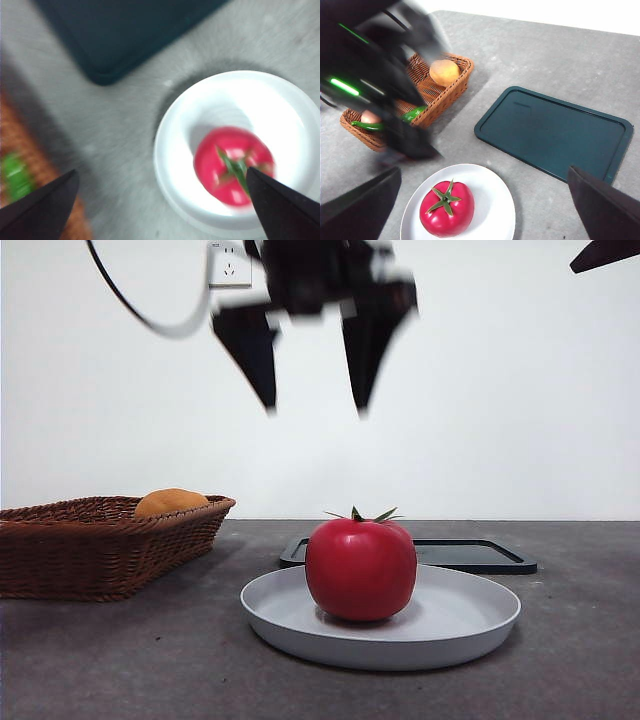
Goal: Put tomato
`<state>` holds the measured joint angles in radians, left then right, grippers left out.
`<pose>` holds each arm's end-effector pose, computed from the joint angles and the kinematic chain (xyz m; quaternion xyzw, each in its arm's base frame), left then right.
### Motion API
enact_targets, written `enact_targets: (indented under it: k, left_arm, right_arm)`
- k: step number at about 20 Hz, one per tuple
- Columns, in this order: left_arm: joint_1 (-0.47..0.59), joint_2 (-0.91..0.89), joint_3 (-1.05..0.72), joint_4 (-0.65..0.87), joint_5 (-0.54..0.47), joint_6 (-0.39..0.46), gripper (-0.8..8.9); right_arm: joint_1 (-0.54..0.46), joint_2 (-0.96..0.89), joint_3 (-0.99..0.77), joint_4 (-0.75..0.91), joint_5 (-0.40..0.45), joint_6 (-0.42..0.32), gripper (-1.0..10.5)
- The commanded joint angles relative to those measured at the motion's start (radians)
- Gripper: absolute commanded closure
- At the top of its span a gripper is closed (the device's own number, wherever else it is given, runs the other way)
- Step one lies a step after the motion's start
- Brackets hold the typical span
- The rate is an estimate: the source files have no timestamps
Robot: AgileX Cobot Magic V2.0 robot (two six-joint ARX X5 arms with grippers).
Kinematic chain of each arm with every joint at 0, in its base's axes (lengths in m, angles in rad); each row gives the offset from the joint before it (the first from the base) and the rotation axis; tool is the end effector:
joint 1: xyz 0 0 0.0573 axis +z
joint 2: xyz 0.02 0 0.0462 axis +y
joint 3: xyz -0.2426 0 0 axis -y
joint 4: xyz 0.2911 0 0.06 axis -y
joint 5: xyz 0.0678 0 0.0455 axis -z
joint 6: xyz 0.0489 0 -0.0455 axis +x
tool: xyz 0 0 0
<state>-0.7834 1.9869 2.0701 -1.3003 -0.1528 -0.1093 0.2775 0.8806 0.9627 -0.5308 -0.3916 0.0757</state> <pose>0.3194 -0.3076 0.3004 0.2149 0.5233 -0.2262 0.7930 0.2378 0.0871 0.3252 0.0475 0.2341 0.3115 0.9197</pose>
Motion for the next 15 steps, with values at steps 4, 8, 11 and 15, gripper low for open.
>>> enact_targets:
  k: [4,8,11,15]
  left_arm:
    - [0.002,-0.261,-0.022,-0.066,-0.005,0.043,1.87]
    - [0.004,-0.533,-0.232,0.038,-0.005,0.047,1.87]
    - [0.004,-0.814,-0.530,0.248,-0.005,0.087,1.88]
    - [0.004,-1.141,-0.848,0.433,-0.004,0.045,1.87]
  right_arm:
    - [0.003,0.006,0.019,0.013,-0.001,-0.005,2.5]
    - [0.003,0.006,0.019,0.012,-0.001,-0.005,2.5]
    - [0.003,0.006,0.019,0.005,-0.001,-0.005,2.5]
    - [0.003,0.006,0.019,0.005,-0.001,-0.005,2.5]
